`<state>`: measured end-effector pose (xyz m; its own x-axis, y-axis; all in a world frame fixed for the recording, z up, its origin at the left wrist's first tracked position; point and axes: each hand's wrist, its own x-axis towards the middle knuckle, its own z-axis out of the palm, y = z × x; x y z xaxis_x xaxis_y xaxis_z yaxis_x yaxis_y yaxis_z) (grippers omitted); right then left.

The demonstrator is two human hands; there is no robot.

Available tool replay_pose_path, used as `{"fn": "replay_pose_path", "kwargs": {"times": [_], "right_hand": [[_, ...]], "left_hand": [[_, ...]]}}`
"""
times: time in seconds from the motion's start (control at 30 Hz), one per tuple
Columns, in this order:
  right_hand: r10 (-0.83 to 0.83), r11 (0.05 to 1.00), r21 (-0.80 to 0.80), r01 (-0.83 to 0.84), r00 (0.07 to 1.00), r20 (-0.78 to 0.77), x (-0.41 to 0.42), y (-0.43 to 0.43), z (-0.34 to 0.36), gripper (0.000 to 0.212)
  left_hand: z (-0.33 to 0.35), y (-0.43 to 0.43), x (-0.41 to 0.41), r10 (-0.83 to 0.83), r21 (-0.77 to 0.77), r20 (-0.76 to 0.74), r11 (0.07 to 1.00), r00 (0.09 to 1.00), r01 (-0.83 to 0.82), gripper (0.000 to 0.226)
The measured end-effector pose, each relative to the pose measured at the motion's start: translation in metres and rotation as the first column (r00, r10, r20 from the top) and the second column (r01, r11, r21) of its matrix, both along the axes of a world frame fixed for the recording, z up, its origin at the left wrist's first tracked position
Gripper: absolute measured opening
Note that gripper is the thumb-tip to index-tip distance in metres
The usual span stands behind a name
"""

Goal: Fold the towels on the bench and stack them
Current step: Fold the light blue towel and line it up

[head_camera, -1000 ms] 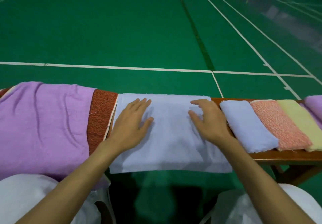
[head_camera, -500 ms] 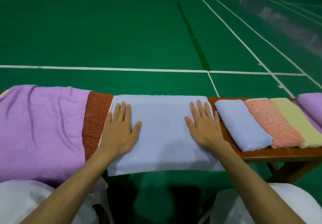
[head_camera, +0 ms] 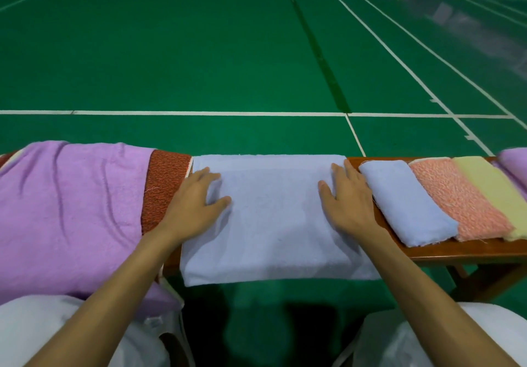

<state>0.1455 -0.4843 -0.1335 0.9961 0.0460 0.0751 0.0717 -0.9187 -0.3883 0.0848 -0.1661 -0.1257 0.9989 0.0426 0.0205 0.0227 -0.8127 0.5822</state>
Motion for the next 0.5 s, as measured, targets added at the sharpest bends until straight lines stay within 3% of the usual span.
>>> {"fn": "replay_pose_path", "kwargs": {"times": [0.1, 0.17, 0.3, 0.5], "right_hand": [[-0.152, 0.953, 0.275, 0.127, 0.986, 0.068, 0.006, 0.000, 0.012, 0.037], [-0.219, 0.949, 0.240, 0.203, 0.975, 0.042, 0.009, 0.000, 0.019, 0.035], [-0.263, 0.961, -0.089, 0.261, 0.965, -0.018, 0.011, 0.004, 0.022, 0.049], [-0.219, 0.972, 0.060, 0.227, 0.969, -0.113, 0.020, -0.003, 0.020, 0.018]], "left_hand": [[0.004, 0.005, 0.006, 0.221, -0.037, 0.109, 0.975, 0.969, -0.218, 0.050], [0.006, 0.007, 0.010, 0.340, -0.027, 0.082, 0.940, 0.937, -0.339, 0.043], [0.012, 0.004, 0.016, 0.402, 0.022, -0.014, 0.916, 0.916, -0.401, 0.037], [0.014, -0.002, 0.014, 0.373, 0.032, 0.024, 0.927, 0.927, -0.374, 0.012]]}}
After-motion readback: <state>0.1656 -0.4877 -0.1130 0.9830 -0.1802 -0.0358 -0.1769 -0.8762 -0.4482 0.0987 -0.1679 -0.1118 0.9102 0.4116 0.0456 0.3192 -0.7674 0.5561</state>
